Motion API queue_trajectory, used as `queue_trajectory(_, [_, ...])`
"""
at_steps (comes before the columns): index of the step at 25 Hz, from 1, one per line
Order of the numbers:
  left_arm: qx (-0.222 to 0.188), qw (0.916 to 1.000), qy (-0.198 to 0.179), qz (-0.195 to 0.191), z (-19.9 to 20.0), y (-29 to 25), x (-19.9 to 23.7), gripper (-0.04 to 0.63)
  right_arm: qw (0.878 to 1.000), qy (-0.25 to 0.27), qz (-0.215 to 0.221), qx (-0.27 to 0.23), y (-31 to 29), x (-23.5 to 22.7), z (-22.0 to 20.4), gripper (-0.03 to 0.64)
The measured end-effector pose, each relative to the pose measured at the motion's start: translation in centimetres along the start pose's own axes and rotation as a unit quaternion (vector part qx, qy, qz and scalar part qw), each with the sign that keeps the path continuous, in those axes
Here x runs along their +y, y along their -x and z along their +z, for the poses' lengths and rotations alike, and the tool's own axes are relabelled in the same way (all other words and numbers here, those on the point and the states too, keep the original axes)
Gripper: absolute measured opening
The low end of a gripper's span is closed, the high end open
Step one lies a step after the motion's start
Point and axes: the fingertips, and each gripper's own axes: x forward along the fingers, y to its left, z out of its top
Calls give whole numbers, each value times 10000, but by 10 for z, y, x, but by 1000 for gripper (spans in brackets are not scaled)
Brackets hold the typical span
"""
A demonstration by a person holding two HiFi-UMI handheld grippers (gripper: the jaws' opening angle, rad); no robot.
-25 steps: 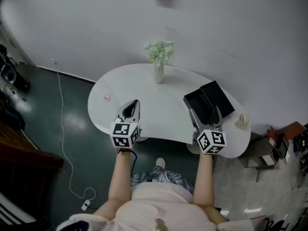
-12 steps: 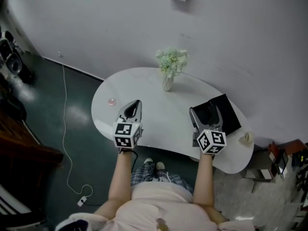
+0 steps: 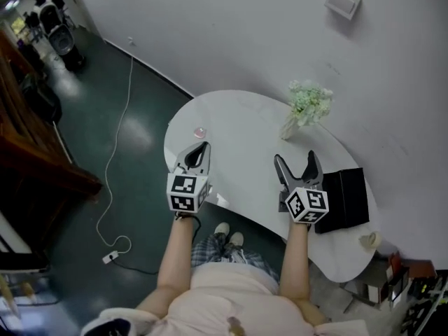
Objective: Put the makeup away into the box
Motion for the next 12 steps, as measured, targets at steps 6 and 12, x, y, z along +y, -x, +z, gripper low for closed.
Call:
queue_trajectory(6, [121, 9969, 243, 742, -24, 32, 54, 26, 9955, -5, 909, 262, -58, 65, -22, 497])
queue_trajectory(12, [251, 9899, 562, 1276, -45, 43, 94, 26, 9833, 137, 1683, 679, -108, 124, -50, 497])
